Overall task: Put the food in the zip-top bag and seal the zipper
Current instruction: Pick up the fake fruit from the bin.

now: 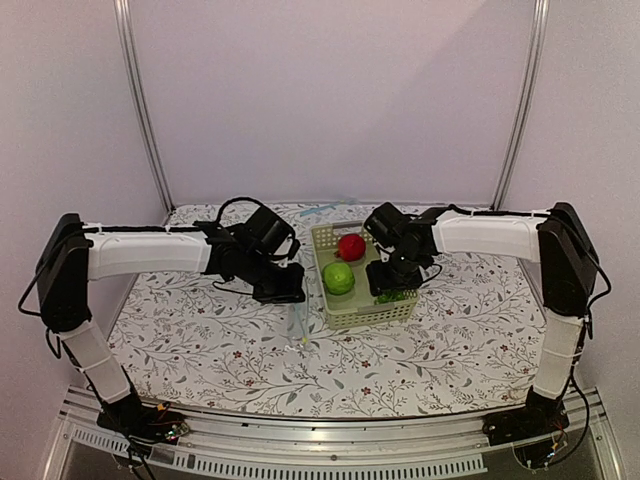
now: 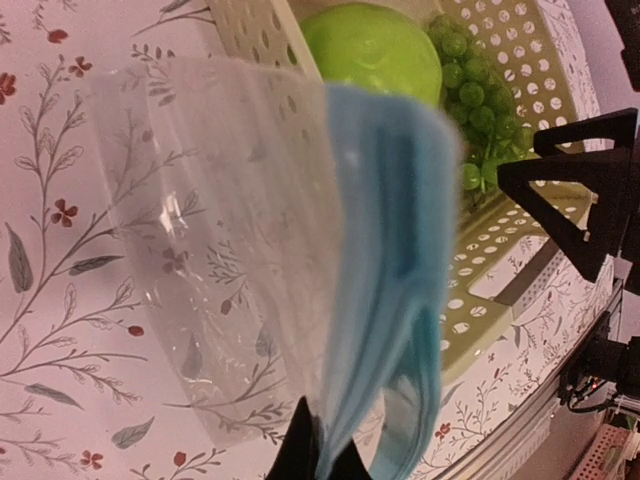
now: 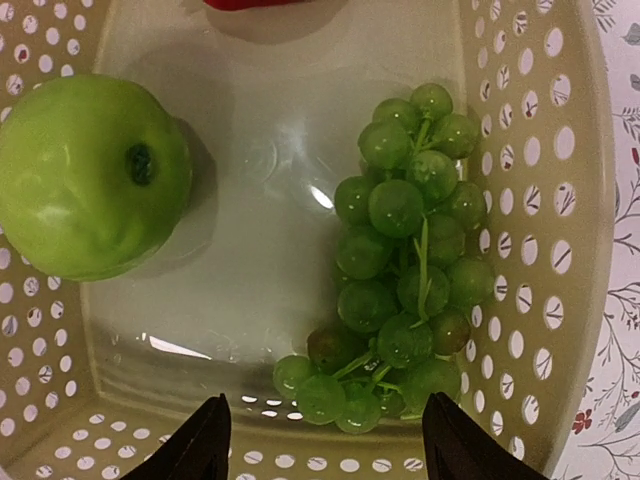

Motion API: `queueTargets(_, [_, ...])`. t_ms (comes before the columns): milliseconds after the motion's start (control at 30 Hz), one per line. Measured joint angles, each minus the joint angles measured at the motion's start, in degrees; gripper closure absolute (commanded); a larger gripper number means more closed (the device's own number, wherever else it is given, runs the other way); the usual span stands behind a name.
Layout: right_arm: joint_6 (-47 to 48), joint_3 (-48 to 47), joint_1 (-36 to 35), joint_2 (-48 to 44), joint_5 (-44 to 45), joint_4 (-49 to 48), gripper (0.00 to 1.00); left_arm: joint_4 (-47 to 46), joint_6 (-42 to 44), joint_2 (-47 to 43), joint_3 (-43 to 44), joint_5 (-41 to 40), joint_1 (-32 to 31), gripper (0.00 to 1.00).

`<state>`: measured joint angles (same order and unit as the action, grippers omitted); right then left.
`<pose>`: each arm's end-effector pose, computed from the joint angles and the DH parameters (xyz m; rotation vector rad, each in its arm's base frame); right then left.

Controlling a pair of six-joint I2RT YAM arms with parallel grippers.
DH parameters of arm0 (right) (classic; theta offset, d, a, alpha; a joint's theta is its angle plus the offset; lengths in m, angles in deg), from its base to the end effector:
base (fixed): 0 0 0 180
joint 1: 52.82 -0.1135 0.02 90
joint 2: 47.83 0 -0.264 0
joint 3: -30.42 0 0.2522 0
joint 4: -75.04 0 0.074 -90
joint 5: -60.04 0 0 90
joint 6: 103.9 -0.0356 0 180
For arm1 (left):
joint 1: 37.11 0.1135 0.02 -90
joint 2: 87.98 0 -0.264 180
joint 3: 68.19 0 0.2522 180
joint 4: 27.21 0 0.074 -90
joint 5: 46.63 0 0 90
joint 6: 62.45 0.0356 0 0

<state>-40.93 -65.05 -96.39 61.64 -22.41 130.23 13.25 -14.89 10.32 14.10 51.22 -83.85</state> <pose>0.2869 0.2665 0.1992 -0.3648 2.7425 0.1446 0.2438 -0.2661 0.2141 0.1589 2.7268 -0.7110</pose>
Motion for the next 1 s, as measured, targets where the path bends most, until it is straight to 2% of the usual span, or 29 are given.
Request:
queueTargets(233, [0.81, -3.28, 0.15, 4.87, 6.10, 1.79, 0.29, -2.45, -0.26, 1.92, 0.00, 2.45, 0.00, 1.00])
queueTargets(333, [0.96, -3.98, 0.13, 6.82, 8.13, 1.95, 0.32, -3.45, -0.48, 2.14, 0.00, 3.45, 0.02, 1.00])
queueTargets(433, [0.98, -4.20, 0.15, 8.79, 8.92, 1.62, 0.44, -4.33, -0.52, 2.14, 0.00, 4.13, 0.04, 1.00])
queueTargets(567, [0.72, -4.20, 0.28, 9.92, 8.68, 0.24, 0.76, -4.94, -0.59, 1.86, -0.11, 4.85, 0.04, 1.00])
queueTargets(667, [0.70, -4.17, 0.48, 9.86, 8.35, -0.63, 0.91, -5.01, -0.70, 0.66, -0.63, 5.07, 0.04, 1.00])
queueTargets(833, [-0.15, -2.49, 0.79, 5.97, 7.82, -1.57, 0.97, -5.33, -1.22, -2.80, -1.55, 6.14, 0.07, 1.00])
queueTargets(1000, [-0.42, 0.72, 1.66, -4.76, 6.84, -1.81, 1.00, -8.17, -2.67, -4.44, -2.82, 8.33, 0.17, 1.00])
